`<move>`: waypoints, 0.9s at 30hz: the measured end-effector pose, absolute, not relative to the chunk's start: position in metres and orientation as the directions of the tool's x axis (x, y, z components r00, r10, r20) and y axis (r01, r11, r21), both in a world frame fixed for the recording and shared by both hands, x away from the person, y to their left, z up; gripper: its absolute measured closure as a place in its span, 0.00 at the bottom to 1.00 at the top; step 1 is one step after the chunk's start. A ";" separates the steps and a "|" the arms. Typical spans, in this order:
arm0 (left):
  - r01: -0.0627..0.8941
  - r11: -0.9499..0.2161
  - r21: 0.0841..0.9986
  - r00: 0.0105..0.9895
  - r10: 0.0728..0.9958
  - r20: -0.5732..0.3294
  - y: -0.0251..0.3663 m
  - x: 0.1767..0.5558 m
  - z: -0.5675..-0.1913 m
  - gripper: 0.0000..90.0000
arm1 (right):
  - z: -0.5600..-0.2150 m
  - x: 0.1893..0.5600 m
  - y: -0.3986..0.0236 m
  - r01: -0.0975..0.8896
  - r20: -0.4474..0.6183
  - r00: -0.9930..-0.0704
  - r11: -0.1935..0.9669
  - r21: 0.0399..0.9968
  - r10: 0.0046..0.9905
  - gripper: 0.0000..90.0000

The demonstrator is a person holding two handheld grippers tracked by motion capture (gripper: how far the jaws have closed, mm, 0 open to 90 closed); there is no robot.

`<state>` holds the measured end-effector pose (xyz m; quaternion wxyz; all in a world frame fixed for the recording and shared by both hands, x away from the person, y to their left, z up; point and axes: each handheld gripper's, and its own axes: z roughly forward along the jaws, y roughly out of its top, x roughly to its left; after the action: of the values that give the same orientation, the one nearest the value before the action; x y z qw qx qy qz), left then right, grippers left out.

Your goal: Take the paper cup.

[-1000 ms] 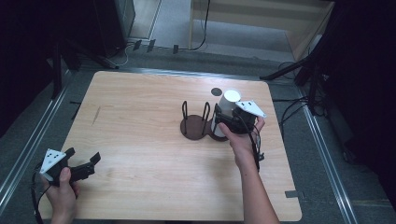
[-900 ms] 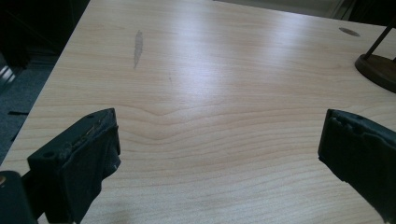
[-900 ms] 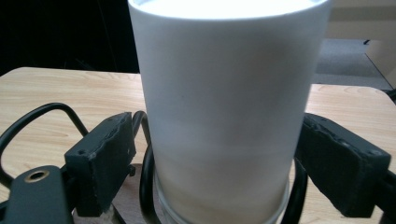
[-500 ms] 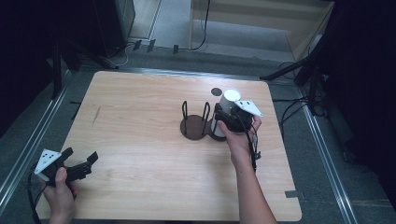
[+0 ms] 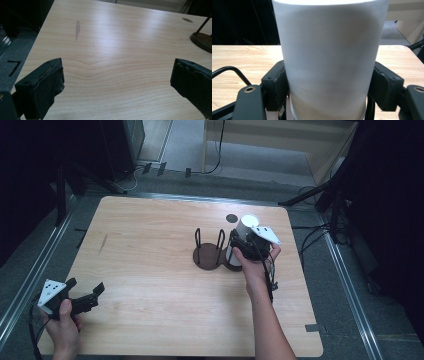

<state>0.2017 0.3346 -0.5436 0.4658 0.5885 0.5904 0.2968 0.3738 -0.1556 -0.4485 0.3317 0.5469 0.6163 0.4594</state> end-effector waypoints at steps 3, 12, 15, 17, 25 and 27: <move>0.419 0.133 0.898 0.128 0.971 -0.203 0.334 0.202 -0.544 0.00 | -0.447 0.374 -0.155 0.366 0.082 -0.183 -0.010 0.931 0.980 0.28; 0.426 0.123 0.896 0.129 0.972 -0.195 0.334 0.204 -0.545 0.00 | -0.439 0.372 -0.155 0.337 0.075 -0.198 -0.004 0.942 0.977 0.30; 0.425 0.122 0.897 0.129 0.973 -0.194 0.334 0.203 -0.544 0.00 | -0.434 0.372 -0.154 0.324 0.072 -0.201 -0.003 0.946 0.977 0.31; 0.421 0.127 0.898 0.128 0.972 -0.198 0.334 0.203 -0.544 0.00 | -0.430 0.371 -0.153 0.315 0.069 -0.201 -0.002 0.949 0.977 0.32; 0.419 0.123 0.899 0.138 0.971 -0.197 0.332 0.204 -0.543 0.00 | -0.413 0.368 -0.157 0.292 0.097 -0.213 -0.031 0.956 0.972 0.33; 0.419 0.123 0.899 0.139 0.970 -0.198 0.332 0.205 -0.543 0.00 | -0.409 0.367 -0.159 0.289 0.104 -0.223 -0.036 0.957 0.969 0.33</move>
<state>0.2046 0.3317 -0.5426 0.4672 0.5928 0.5860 0.2947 0.3670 -0.1593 -0.4090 0.3424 0.5208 0.6039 0.4968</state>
